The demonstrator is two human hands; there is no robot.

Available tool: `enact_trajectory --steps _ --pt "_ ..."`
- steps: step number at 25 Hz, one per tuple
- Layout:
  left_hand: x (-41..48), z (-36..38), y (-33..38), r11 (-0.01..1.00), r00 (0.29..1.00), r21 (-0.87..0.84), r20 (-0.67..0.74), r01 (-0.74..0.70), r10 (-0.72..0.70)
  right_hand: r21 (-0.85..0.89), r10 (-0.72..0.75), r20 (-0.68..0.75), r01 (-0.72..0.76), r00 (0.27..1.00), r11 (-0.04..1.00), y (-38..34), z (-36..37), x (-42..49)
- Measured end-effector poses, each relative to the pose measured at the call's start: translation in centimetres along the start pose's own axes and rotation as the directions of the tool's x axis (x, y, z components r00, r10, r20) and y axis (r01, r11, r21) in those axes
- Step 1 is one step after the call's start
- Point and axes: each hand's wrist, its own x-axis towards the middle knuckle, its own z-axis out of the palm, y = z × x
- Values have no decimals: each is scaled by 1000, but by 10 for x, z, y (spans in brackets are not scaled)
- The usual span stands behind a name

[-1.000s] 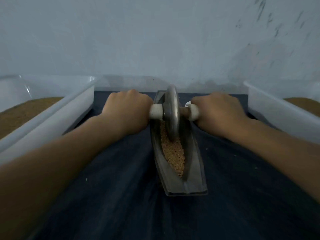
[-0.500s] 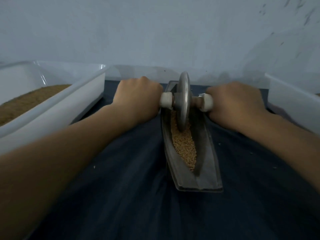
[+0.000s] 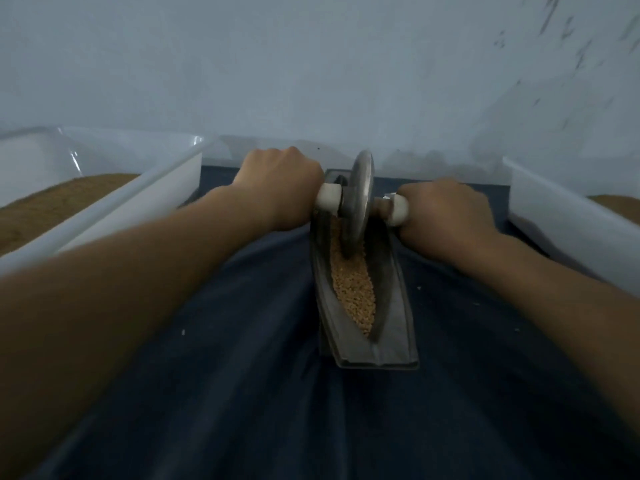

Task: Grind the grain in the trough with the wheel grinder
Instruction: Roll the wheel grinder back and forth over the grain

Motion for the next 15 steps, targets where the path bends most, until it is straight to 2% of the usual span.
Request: enact_trajectory --steps 2,4,5,7,9,11,13,15 --pt "-30 6 -13 996 998 -60 -6 -66 66 -125 -151 -190 129 970 984 9 1 -23" --pt "-58 20 -19 994 989 -51 -121 -95 89 -171 -221 -333 172 917 970 14 1 -44" --pt "-61 25 -21 994 984 -54 -161 -91 82 -166 -233 -354 184 906 969 16 1 -41" --pt "-41 31 -21 997 991 -73 -136 -11 1 -167 -197 -278 155 940 974 6 1 -18" --pt "-8 28 -15 987 993 -114 -8 114 -116 -120 -64 -123 49 990 992 -8 -6 14" --pt "7 28 -12 977 984 -128 65 172 -165 -103 7 -31 -10 1000 995 -12 -10 30" --pt "-10 28 -14 986 992 -121 63 113 -106 -143 -43 -44 36 998 989 -6 -11 15" --pt "-46 28 -18 994 997 -108 -69 14 -21 -202 -186 -183 148 965 968 1 -10 -20"
